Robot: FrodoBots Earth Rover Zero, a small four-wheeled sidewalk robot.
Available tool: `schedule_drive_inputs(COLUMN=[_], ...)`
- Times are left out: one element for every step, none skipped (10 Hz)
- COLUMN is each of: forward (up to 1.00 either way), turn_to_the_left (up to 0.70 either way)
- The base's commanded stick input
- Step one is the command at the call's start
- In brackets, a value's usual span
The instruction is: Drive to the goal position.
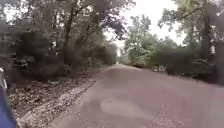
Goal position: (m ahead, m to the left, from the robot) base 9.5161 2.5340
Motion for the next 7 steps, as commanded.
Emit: schedule_drive_inputs(forward=[0.7, 0.7, 0.7, 0.7, 0.7, 0.7, 0.7], turn_to_the_left=[-0.03, -0.02, -0.02, -0.02, -0.01, -0.01, -0.01])
